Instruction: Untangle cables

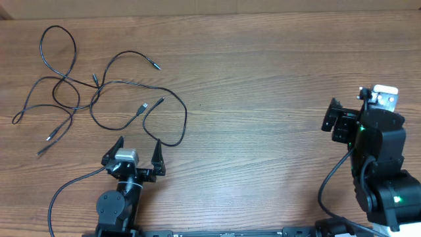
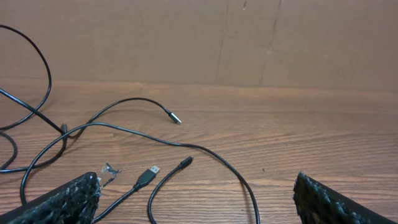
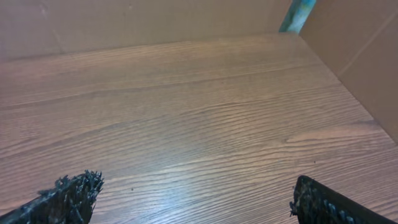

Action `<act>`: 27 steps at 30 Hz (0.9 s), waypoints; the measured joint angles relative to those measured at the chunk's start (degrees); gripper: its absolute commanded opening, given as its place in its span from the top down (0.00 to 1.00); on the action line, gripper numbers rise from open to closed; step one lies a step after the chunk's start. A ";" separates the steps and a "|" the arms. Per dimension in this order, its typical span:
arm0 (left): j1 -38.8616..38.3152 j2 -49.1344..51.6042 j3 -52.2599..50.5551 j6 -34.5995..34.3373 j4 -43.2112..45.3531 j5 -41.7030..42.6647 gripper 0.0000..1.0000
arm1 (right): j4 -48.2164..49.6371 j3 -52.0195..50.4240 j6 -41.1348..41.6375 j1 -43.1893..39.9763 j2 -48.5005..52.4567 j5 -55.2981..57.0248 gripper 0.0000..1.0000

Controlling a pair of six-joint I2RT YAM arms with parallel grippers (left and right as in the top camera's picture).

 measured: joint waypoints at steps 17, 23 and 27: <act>0.00 0.00 0.00 0.02 -0.02 0.00 0.01 | 9.99 -3.02 0.11 0.00 -15.32 -5.57 0.00; 0.00 0.00 0.00 0.04 -0.02 0.00 0.01 | 36.15 -18.84 0.70 0.00 -20.94 -14.45 0.00; 0.00 0.00 0.00 0.13 0.00 0.00 0.00 | 52.04 -32.20 3.82 0.00 -24.33 -17.70 0.00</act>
